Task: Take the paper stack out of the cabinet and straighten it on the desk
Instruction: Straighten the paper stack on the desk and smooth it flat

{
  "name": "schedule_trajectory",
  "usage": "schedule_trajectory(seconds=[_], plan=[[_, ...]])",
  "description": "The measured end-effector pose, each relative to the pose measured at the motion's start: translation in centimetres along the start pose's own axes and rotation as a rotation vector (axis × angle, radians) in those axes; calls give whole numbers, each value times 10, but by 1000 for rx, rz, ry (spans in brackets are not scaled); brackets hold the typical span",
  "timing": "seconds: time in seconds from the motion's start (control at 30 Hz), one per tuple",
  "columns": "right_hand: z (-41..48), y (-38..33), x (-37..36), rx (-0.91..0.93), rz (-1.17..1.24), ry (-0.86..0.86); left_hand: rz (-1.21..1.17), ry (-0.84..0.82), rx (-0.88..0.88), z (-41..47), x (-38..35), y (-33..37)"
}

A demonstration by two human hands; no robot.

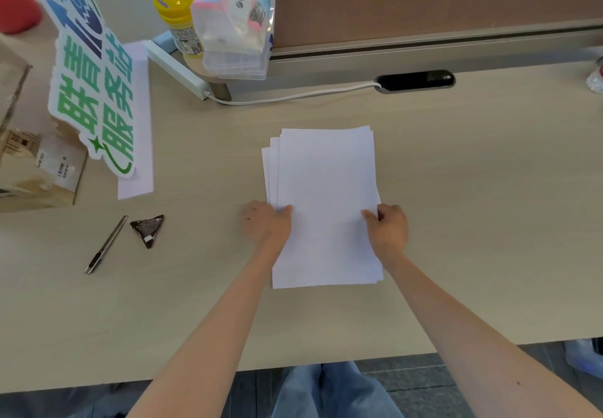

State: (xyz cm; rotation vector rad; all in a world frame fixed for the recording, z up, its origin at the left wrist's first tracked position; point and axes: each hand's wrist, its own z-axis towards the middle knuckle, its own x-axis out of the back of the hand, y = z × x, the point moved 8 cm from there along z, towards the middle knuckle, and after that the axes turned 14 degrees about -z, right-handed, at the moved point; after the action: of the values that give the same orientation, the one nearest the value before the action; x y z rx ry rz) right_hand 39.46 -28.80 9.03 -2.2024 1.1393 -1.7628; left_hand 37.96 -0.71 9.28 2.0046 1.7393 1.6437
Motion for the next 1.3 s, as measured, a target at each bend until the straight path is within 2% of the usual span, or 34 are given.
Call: schedule_trajectory(seconds=[0.03,0.1,0.17,0.23,0.33,0.47,0.6,0.7,0.8,0.93,1.13,1.23,1.3], plan=[[0,-3,2,11,-107,25,25,10,15,-1,-1,1],[3,-9,2,8,-173,25,5,33,80,-2,-4,0],[5,-10,1,-61,-87,-22,-102,40,173,-6,-7,-1],[7,-10,1,-152,-6,-66,-100,43,202,-9,-8,2],[13,-9,4,-232,49,-122,-68,26,194,-4,-9,3],[19,-11,2,-219,55,-208,-94,-41,171,2,-12,4],[25,-8,-1,-217,27,-193,-169,-72,125,3,-18,6],[26,-11,1,-270,83,-187,-412,-151,72,6,-23,8],[26,-13,2,-296,142,-204,-626,-291,148,4,-30,8],[26,-10,-3,-322,289,-271,-648,-465,212,3,-38,6],[23,-11,12,-196,438,-258,-745,-509,76,0,-19,17],[12,-33,24,-108,589,-306,-826,-514,0,-10,-7,36],[6,-50,38,-35,643,-278,-863,-493,-54,-16,4,52]])
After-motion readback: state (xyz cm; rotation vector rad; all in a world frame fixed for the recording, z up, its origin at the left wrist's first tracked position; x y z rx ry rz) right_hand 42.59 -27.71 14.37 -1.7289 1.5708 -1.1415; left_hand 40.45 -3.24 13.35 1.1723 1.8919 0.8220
